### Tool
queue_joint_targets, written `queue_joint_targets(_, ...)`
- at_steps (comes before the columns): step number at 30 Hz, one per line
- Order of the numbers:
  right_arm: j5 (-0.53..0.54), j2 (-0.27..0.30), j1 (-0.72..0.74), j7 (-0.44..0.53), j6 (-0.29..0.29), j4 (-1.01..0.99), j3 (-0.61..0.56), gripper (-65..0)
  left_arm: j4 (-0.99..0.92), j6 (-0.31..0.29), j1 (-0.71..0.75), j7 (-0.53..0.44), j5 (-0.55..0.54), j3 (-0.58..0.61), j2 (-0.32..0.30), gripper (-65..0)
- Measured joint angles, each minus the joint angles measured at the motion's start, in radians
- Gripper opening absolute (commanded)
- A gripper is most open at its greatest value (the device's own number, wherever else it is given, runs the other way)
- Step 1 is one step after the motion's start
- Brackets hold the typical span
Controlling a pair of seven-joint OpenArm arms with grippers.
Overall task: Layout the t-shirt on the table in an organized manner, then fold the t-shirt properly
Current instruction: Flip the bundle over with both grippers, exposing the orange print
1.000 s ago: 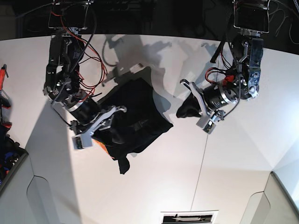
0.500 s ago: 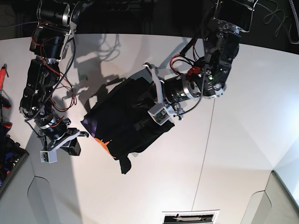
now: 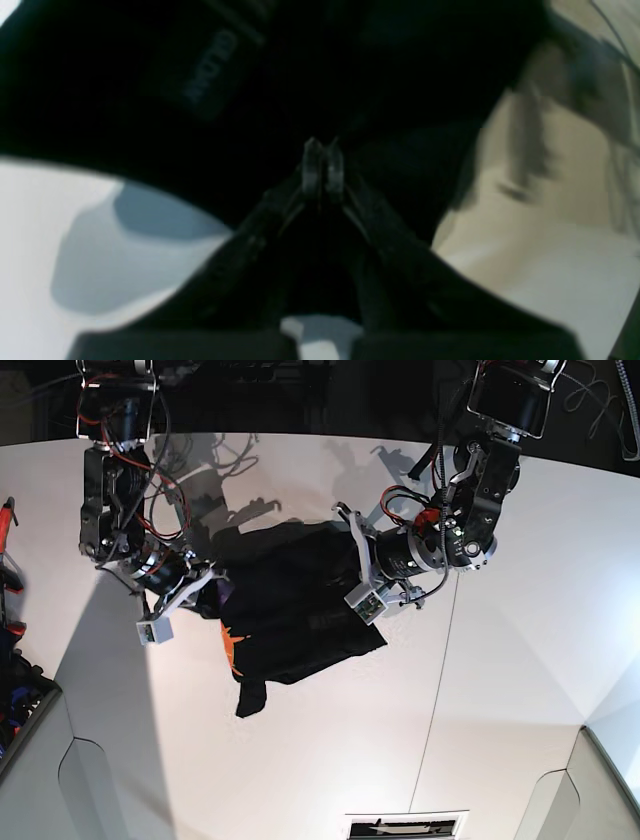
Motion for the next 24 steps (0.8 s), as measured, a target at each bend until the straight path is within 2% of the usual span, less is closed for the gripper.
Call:
queue_joint_targets(5,0.070,-0.044,-0.151,-0.069,0.009,0.171,-0.001,-65.0,-0.002,0.001,-0.045,-0.005,0.008,0.001,-0.061,-65.0)
queue_joint_targets(10,0.171,-0.075,-0.252,-0.110,0.021,0.304,-0.031,-65.0,-0.002,0.004,-0.095,-0.016,-0.005,0.000,-0.055,-65.0)
queue_joint_targets(13,0.189,-0.080,-0.289,-0.128,0.017,0.359,-0.085,-65.0,-0.002,0.004,-0.099,-0.018,-0.005,0.002,-0.054,-65.0)
queue_joint_targets(18,0.174,-0.106,-0.293,-0.124,0.019,0.409,-0.160,-65.0,-0.002,0.004,-0.133,-0.011,-0.003,0.002,-0.057,-65.0)
queue_joint_targets(21,0.103,-0.097,-0.273,-0.082,0.021,0.443,-0.119,-65.0,0.051,0.010,-0.148,0.017,-0.012,0.002,-0.069,-65.0)
queue_joint_targets(24,0.060,-0.090,-0.236,-0.056,0.013,0.456,-0.046,-65.0,0.127,0.011,-0.139,0.053,-0.085,0.002,-0.107,-65.0)
